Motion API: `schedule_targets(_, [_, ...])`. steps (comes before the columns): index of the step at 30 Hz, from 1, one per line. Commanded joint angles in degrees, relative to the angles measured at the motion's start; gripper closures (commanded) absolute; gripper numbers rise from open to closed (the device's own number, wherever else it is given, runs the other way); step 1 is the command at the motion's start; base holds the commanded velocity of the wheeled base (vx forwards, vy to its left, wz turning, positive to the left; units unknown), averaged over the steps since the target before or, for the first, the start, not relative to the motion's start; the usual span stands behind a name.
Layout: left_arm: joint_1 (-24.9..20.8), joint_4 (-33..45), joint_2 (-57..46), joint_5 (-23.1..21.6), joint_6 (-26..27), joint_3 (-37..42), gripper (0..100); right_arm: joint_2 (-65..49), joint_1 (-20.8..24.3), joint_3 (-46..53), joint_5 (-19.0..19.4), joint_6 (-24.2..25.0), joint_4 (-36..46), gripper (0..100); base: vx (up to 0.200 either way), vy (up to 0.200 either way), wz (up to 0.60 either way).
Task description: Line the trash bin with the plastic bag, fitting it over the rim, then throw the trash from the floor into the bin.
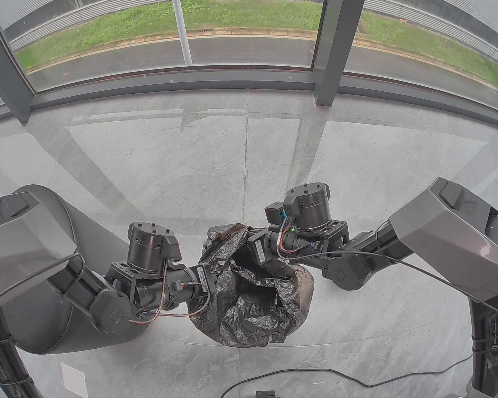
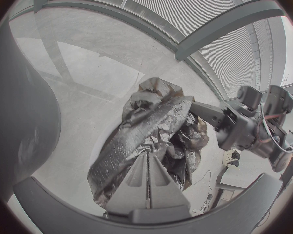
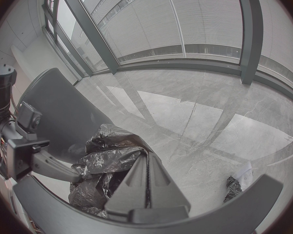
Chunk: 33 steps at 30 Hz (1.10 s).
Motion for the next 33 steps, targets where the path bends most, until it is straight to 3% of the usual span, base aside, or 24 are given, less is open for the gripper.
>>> schedule_targets(1, [1.44,0.0,3.96,0.87,0.04,-3.03,100,0.09,0.01,0.08,0.01,-0.07,-0.05,100,0.0,0.0,0.0])
schedule_targets(9, [3.46,-0.18,3.69,1.31,-0.4,-4.09,100,0.0,0.01,0.17,-0.08,0.11,-0.23,100,0.0,0.0,0.0])
schedule_targets(33, [3.46,-0.18,3.87,1.39,0.04,-4.79,100,4.13,-1.75,-4.14,-2.62,-2.7,-0.23,100,0.0,0.0,0.0])
